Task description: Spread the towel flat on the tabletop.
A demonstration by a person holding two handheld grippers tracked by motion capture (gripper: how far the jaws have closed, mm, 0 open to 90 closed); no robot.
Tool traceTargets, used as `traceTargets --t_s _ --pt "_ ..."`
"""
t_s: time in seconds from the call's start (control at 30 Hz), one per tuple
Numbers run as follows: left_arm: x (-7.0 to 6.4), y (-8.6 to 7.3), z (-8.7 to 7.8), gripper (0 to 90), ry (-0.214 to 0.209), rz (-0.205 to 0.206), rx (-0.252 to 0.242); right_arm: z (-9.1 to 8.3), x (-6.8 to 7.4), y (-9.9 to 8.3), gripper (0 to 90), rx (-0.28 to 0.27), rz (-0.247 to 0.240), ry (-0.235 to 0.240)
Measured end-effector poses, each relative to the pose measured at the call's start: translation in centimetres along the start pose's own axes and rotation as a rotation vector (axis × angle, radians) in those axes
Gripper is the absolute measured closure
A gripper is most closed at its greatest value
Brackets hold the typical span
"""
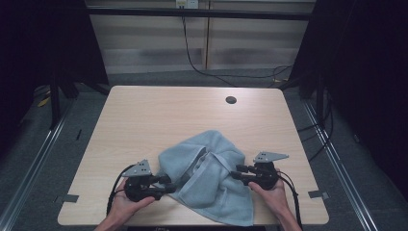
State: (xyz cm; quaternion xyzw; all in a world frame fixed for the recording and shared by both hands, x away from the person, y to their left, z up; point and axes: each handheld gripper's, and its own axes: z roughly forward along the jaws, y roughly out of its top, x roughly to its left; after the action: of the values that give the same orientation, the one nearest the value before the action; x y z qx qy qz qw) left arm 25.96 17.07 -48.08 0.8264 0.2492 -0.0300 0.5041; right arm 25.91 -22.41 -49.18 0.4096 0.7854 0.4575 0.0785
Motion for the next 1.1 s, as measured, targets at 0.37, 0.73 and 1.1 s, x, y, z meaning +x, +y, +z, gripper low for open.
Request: traceTargets --t_s 0.37,0.73,1.1 --pt "-1.3 -0.2 0.4 43.7 0.011 0.044 0.006 1.6 -0.2 -0.6 65.9 0.071 -0.026 -0.091" --pt "-3.3 0.6 0.5 48.6 -0.008 0.087 -0.03 -1.0 -0.9 0.3 83.8 -0.063 0.042 -0.077" --pt "-3.6 1.1 2.2 55.8 -0.058 0.1 0.015 -1.8 -1.3 0.5 83.3 -0.094 0.059 -0.085"
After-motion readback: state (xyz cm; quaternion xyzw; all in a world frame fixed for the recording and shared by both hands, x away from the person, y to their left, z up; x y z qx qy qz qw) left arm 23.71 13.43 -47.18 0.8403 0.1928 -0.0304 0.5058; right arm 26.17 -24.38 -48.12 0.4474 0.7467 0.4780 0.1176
